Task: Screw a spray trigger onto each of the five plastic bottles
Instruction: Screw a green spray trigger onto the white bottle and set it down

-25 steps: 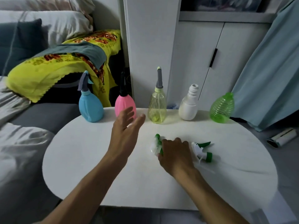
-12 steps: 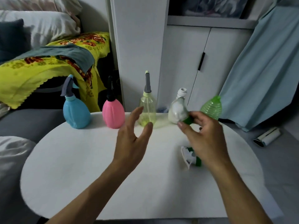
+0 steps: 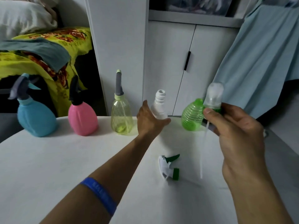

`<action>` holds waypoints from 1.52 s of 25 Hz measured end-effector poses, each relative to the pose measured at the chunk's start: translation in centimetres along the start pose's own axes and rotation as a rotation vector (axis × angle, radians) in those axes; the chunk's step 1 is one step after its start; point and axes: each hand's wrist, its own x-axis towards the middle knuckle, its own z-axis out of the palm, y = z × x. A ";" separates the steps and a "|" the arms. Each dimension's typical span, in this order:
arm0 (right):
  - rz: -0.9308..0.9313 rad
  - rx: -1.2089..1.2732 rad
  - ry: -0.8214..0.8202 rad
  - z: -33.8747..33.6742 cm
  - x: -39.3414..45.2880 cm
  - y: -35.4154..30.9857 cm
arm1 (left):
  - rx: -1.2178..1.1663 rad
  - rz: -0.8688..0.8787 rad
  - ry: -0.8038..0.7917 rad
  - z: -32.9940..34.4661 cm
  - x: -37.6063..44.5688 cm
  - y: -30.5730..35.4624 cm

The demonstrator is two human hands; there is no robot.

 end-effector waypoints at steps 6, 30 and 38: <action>-0.033 -0.015 -0.048 0.1 0.0 -0.3 | -0.071 0.018 -0.015 1.4 2.0 -1.0; 0.191 0.472 -0.104 4.6 -4.7 -2.0 | 0.640 0.321 0.176 -24.6 -14.7 -7.6; 0.165 0.410 -0.172 7.2 -6.4 -1.6 | 0.604 0.349 0.199 -24.2 -15.0 -7.8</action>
